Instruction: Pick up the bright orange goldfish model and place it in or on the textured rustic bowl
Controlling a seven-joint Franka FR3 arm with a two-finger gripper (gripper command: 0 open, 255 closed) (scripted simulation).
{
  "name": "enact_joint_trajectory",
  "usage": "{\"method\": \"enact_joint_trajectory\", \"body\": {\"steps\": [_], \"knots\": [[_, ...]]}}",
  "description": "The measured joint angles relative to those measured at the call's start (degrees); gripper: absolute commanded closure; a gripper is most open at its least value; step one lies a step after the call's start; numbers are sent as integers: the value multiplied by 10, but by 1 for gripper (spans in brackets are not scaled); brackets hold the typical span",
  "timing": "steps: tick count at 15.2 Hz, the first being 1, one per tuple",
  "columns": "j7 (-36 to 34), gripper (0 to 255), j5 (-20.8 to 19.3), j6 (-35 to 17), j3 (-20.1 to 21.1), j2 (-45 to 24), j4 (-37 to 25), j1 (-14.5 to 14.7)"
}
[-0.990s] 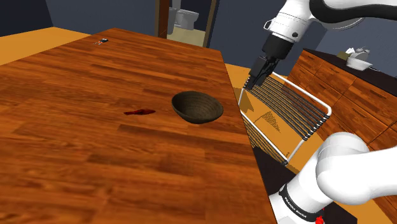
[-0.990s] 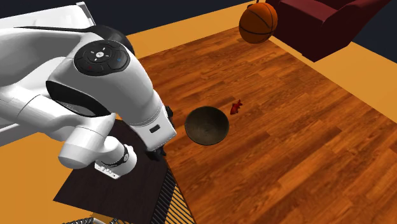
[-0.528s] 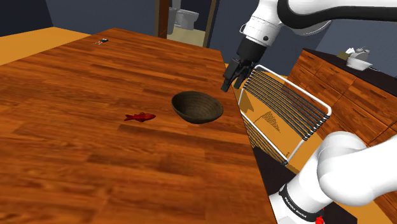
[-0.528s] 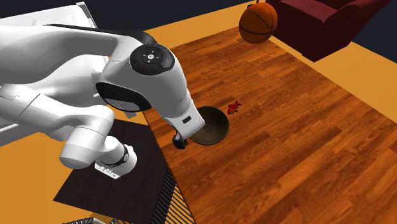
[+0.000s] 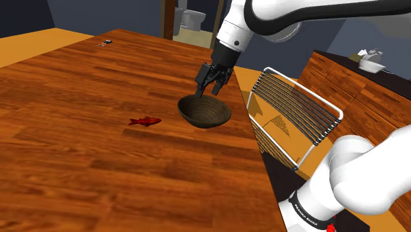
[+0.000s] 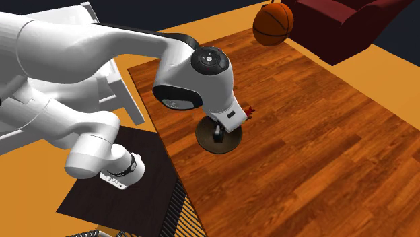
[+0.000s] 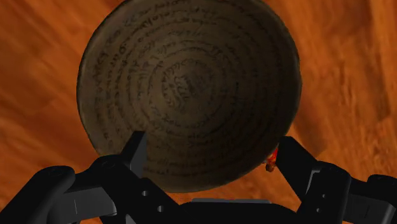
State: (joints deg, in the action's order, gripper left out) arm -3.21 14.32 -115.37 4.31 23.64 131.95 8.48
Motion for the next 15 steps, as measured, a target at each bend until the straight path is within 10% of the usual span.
{"method": "enact_joint_trajectory", "body": {"steps": [15], "knots": [[-47,0,36,-112,54,-234,-157,43]]}}
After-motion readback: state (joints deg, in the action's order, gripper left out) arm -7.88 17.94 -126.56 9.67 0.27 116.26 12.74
